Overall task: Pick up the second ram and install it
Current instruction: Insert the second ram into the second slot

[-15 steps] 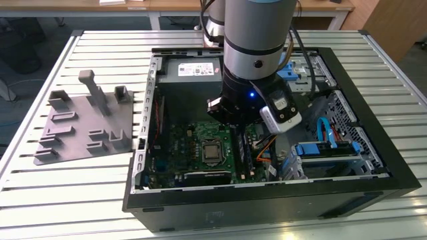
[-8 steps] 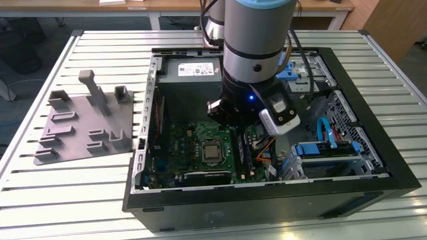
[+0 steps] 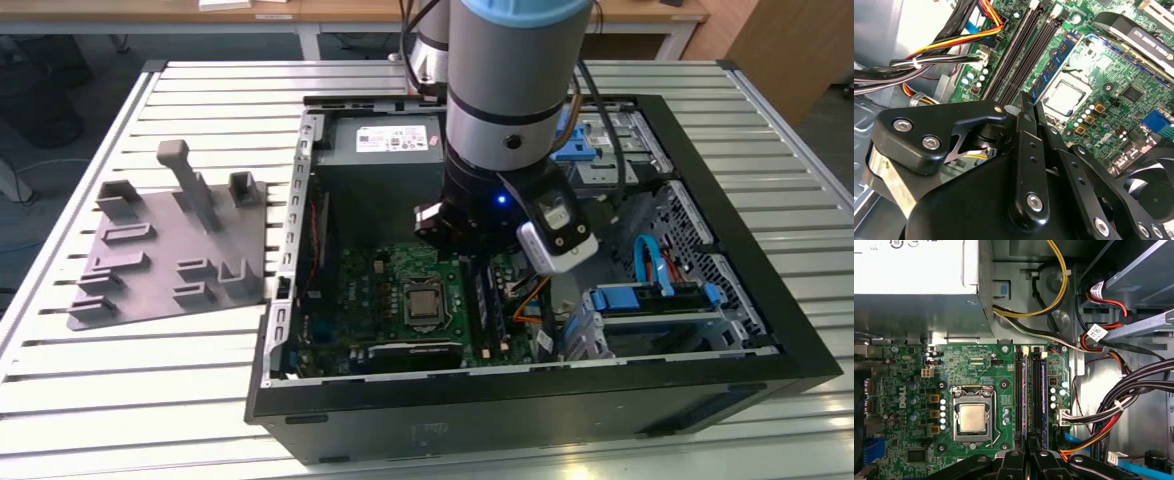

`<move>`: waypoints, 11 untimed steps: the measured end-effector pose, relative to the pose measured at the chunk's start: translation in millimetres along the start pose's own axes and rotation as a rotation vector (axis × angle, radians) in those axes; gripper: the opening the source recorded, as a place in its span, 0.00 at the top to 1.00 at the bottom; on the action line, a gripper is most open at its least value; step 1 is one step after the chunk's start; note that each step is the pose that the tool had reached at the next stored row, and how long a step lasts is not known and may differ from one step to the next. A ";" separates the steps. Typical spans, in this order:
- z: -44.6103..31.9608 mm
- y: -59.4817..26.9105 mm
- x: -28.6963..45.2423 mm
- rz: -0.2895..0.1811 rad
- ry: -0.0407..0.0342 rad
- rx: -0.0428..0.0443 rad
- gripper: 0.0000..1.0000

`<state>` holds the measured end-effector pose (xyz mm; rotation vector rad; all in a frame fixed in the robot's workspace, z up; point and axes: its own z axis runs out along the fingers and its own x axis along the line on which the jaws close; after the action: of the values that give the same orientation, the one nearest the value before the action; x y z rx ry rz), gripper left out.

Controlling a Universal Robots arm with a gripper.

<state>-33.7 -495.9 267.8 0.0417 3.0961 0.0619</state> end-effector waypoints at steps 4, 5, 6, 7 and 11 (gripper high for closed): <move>1.0 0.0 0.0 0.000 0.0000 0.0000 0.86; 1.1 0.0 0.1 0.000 0.0000 -0.0001 0.86; 1.2 0.0 0.1 0.000 -0.0001 -0.0001 0.86; 1.3 0.0 0.1 0.000 0.0000 -0.0001 0.86; 2.0 -0.1 0.1 0.000 -0.0001 -0.0003 0.86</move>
<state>-33.7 -495.8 265.8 0.0417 3.0961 0.0624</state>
